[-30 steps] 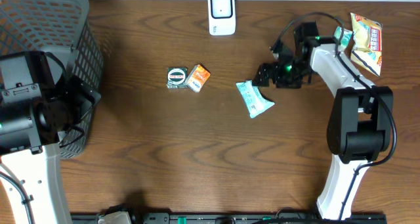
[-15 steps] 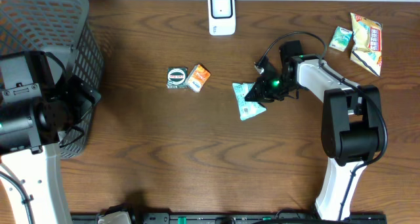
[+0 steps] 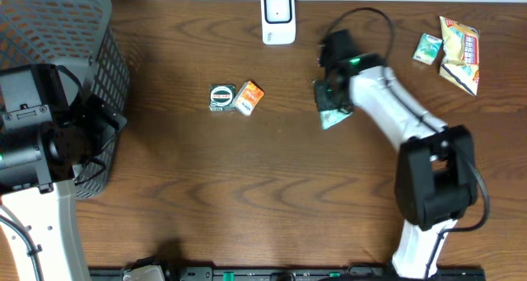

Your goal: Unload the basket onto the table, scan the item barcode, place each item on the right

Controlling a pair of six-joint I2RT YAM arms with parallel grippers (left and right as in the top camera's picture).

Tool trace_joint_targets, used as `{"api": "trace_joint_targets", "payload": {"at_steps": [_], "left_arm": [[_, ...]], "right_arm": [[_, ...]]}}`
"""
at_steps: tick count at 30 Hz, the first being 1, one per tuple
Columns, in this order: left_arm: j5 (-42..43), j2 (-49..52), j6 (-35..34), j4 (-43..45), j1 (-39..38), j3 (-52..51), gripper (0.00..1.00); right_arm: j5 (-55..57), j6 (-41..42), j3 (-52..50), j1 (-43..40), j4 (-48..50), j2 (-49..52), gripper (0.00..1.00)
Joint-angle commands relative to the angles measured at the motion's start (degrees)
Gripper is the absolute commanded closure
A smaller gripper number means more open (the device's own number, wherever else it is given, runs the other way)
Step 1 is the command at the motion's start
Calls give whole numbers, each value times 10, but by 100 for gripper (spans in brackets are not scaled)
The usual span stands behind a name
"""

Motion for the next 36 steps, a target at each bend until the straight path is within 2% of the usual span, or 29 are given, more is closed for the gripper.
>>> {"api": "trace_joint_targets", "payload": {"at_steps": [1,4,8,12,14,15,16,17,18,19,20,23,27,29,32,33,36], "left_arm": [[-3,-3,-2,-2,3,6,2],[-3,-3,-2,-2,3,6,3],[-3,-3,-2,-2,3,6,3],[-3,-3,-2,-2,3,6,2],[-3,-3,-2,-2,3,6,2],[-3,-3,-2,-2,3,6,2],[-3,-3,-2,-2,3,6,2],[-3,-3,-2,-2,3,6,2],[-3,-3,-2,-2,3,6,2],[-3,-3,-2,-2,3,6,3],[-3,-3,-2,-2,3,6,2],[-3,-3,-2,-2,3,6,2],[-3,-3,-2,-2,3,6,2],[-3,-3,-2,-2,3,6,2],[-3,-3,-2,-2,3,6,2],[-3,-3,-2,-2,3,6,2],[-3,-3,-2,-2,3,6,2]], "right_arm": [[368,71,-3,73,-2,10,99],[416,71,-5,117,-3,50,99],[416,66,-5,145,-18,104,99],[393,67,-4,183,-49,114,99],[374,67,-1,203,-56,112,86],[354,67,-1,215,-61,111,72],[340,67,-1,223,-65,111,64],[315,67,0,234,-72,111,57],[290,67,2,242,-78,111,54],[254,67,5,249,-80,111,45],[231,67,10,251,-80,111,24],[172,67,48,240,-100,111,9],[113,62,143,186,-171,111,1],[39,14,183,144,-185,111,1],[-104,-28,205,84,-180,111,1],[-180,-56,206,55,-178,111,1],[-312,-146,203,-3,-192,111,1]]}}
